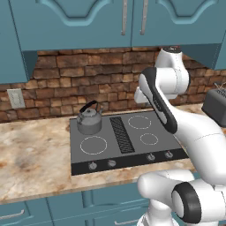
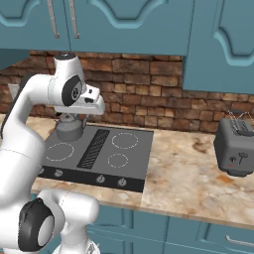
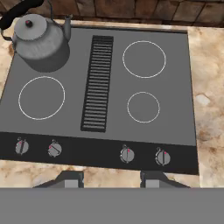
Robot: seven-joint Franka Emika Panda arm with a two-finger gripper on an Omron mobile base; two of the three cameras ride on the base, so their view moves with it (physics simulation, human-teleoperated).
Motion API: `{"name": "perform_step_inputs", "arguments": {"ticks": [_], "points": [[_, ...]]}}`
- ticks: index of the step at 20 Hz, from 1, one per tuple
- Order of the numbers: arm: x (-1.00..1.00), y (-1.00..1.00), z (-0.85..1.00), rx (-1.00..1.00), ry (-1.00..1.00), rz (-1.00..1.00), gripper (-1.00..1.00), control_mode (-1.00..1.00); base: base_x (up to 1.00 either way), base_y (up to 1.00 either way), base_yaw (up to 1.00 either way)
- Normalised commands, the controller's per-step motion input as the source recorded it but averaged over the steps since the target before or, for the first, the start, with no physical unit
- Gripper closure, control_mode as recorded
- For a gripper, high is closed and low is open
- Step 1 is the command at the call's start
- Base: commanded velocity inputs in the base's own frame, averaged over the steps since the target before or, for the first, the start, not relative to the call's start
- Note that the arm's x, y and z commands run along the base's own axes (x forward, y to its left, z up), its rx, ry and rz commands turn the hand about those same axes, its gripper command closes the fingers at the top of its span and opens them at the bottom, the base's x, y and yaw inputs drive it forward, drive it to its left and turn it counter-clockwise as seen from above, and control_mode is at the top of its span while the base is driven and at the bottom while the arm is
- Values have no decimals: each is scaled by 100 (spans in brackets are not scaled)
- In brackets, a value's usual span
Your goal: The kettle is done boiling. Turn off the stove, then wait for 300 timesteps before moving the kettle to the dining table.
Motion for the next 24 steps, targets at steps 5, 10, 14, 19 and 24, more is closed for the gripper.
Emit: {"name": "perform_step_inputs", "arguments": {"ticks": [5,10,14,19,24], "points": [[0,4,0,0,-1,1,-100,-100,0,0,0],[-6,15,0,0,0,9,-100,-100,0,0,0],[-21,13,-1,0,0,11,-100,-100,0,0,0],[-16,12,-5,0,0,12,-100,-100,0,0,0],[-8,16,-17,-3,0,14,-100,-100,0,0,0]]}}
